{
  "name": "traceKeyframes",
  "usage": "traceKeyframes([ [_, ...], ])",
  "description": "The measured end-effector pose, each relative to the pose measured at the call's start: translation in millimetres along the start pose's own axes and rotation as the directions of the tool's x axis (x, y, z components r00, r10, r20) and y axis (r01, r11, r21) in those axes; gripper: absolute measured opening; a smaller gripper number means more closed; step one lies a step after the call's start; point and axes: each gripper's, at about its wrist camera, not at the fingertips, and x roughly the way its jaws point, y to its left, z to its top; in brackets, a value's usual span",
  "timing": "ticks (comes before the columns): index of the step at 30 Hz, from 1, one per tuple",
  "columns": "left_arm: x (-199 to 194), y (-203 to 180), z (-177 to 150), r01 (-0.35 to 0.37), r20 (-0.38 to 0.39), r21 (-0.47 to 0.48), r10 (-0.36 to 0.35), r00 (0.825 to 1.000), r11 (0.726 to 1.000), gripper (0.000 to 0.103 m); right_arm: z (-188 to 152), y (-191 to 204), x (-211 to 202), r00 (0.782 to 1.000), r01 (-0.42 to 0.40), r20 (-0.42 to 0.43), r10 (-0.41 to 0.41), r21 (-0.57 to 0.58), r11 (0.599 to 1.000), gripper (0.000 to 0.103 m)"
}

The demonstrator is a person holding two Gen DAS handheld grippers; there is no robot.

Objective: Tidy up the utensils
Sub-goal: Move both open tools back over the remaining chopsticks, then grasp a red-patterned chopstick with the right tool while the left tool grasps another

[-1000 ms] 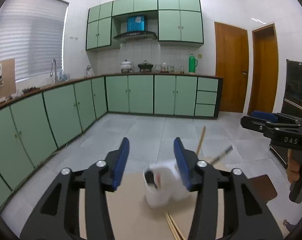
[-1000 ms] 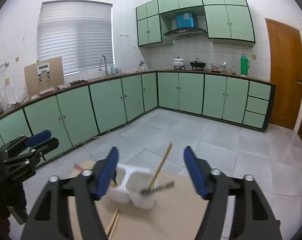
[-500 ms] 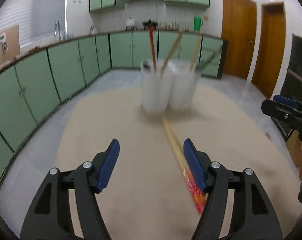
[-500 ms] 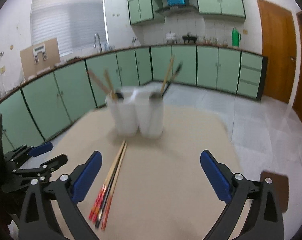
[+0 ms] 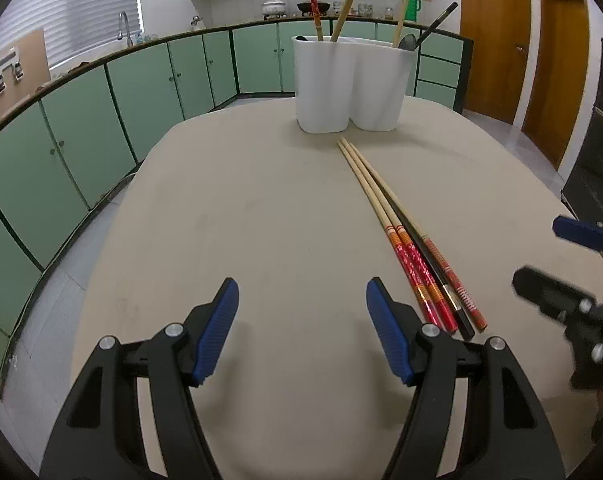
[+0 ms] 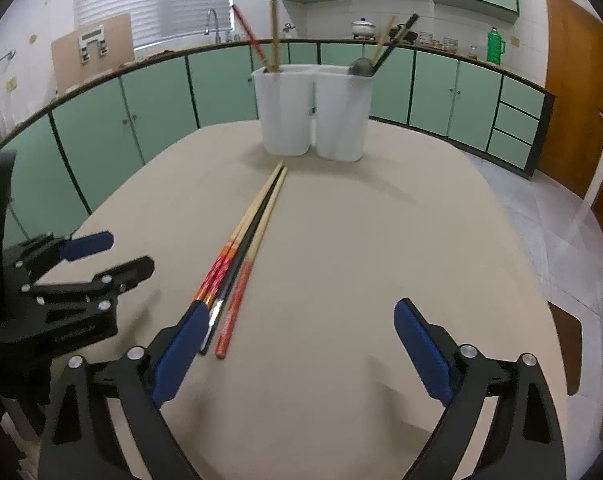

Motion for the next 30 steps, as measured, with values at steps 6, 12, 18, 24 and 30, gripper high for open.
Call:
traceKeyframes([
  [6,-1,-5,-4,-0.002,-0.017,0.004,0.002,1.000,1.000,0.065,-7,19,8,0.999,-0.009,-0.042,0.007,-0.038,0.999,0.073],
  [12,-2,-4,-5,0.002,-0.021,-0.007,-0.002,1.000,1.000,0.065,-9,30,16,0.996,-0.035,-0.089,0.030,-0.057,0.998,0.055],
  [18,0,-5,-5,0.006,-0.028,-0.014,-0.006,1.000,1.000,0.065,-11,33,25,0.991,-0.053,-0.128,0.045,-0.061,0.997,0.024],
  [24,-2,-12,-6,0.033,-0.026,0.005,-0.033,0.999,0.999,0.065,-12,23,23,0.991,-0.054,-0.127,0.051,-0.025,0.998,0.017],
  [30,-2,-21,-8,0.097,-0.038,0.000,-0.097,0.995,0.995,0.065,-10,25,28,0.988,-0.082,-0.134,0.077,-0.035,0.996,0.012],
])
